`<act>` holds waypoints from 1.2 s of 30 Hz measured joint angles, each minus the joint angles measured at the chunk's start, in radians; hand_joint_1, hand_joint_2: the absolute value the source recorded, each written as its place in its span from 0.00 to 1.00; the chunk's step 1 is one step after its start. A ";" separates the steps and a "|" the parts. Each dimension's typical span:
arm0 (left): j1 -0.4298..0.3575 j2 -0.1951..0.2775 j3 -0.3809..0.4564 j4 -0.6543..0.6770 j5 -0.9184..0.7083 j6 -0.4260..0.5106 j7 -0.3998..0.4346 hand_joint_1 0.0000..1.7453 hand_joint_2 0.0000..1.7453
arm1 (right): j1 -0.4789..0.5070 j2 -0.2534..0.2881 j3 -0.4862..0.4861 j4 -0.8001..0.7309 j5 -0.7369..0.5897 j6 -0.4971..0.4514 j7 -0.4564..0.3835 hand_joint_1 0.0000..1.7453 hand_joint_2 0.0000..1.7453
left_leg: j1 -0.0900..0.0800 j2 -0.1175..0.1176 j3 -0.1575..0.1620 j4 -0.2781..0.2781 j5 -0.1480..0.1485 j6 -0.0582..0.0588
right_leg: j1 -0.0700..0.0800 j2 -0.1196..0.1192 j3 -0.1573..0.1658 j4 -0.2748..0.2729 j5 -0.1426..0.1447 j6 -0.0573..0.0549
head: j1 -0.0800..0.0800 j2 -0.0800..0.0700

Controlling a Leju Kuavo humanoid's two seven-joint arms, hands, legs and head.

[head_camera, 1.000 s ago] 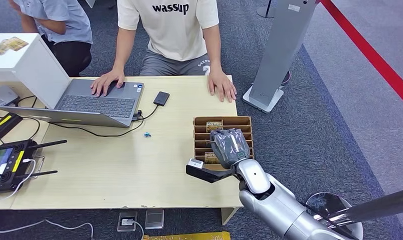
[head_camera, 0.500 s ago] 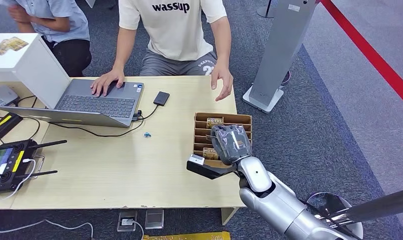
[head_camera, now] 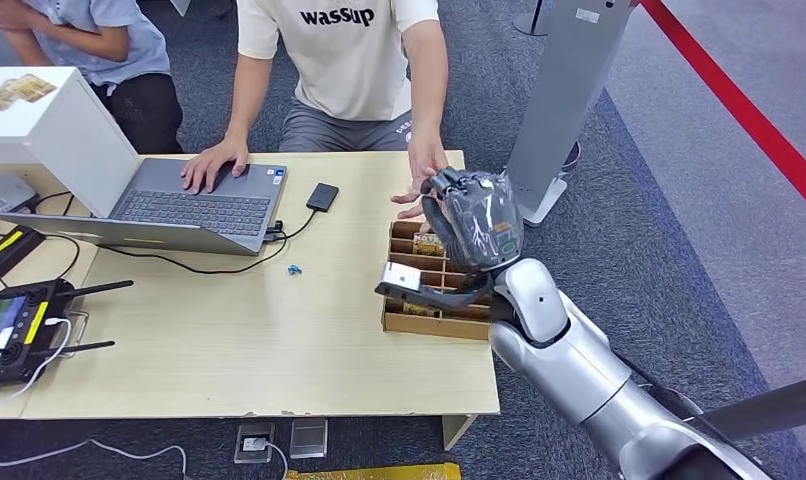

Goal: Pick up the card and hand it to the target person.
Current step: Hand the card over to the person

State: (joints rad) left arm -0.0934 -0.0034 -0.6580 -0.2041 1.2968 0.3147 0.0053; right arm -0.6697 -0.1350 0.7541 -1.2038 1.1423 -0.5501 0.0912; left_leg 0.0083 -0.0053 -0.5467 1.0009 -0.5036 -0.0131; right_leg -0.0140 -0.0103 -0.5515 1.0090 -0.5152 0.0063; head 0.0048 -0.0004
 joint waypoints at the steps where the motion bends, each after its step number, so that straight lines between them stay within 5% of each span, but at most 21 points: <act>1: 0.000 0.000 0.000 0.000 -0.001 0.000 0.003 0.00 0.00 | -0.024 0.007 -0.008 0.007 0.007 -0.015 -0.006 1.00 1.00 | 0.000 0.000 0.000 0.000 0.000 0.000 | 0.000 0.000 0.000 0.000 0.000 0.000 | 0.000 0.000; 15: -0.001 0.000 -0.002 0.000 -0.009 0.044 0.033 0.00 0.00 | -0.281 0.106 -0.062 0.250 0.181 -0.102 -0.019 1.00 1.00 | 0.000 -0.001 0.000 0.000 0.000 0.000 | 0.000 0.000 0.000 0.000 0.000 0.000 | 0.000 0.000; 16: -0.001 0.000 -0.002 0.000 -0.007 0.048 0.037 0.00 0.00 | -0.285 0.114 -0.059 0.268 0.183 -0.102 -0.020 0.91 1.00 | 0.000 -0.001 0.000 0.000 0.000 0.000 | 0.000 0.000 0.000 0.000 0.000 0.000 | 0.000 0.000; 19: -0.001 0.000 -0.004 0.000 0.003 0.055 0.040 0.00 0.00 | -0.292 0.133 -0.052 0.326 0.171 -0.101 -0.027 0.16 1.00 | 0.000 -0.001 0.000 0.000 0.000 0.000 | 0.000 0.000 0.000 0.000 0.000 0.000 | 0.000 0.000; 20: -0.001 0.000 -0.006 0.000 0.006 0.056 0.039 0.00 0.00 | -0.291 0.138 -0.049 0.344 0.158 -0.099 -0.032 0.00 1.00 | 0.000 -0.001 0.000 0.000 0.000 0.000 | 0.000 0.000 0.000 0.000 0.000 0.000 | 0.000 0.000; 29: -0.001 0.000 -0.009 0.000 0.034 0.066 0.010 0.00 0.00 | -0.214 0.163 -0.044 0.385 -0.192 0.036 -0.116 0.00 1.00 | 0.000 -0.001 0.000 0.000 0.000 0.000 | 0.000 0.000 0.000 0.000 0.000 0.000 | 0.001 0.000; 36: 0.000 0.000 -0.010 0.000 0.060 0.091 0.035 0.00 0.00 | -0.069 0.142 -0.047 0.202 -0.544 0.226 -0.069 0.00 1.00 | 0.000 0.000 0.000 0.000 0.000 0.000 | 0.000 0.000 -0.001 0.000 0.000 0.000 | 0.000 0.000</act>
State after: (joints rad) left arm -0.0932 -0.0034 -0.6676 -0.2041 1.3569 0.4062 0.0404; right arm -0.7391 0.0073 0.7074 -1.0014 0.5986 -0.3240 0.0224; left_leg 0.0083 -0.0057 -0.5467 1.0010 -0.5036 -0.0130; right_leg -0.0139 -0.0105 -0.5525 1.0090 -0.5152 0.0064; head 0.0045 -0.0004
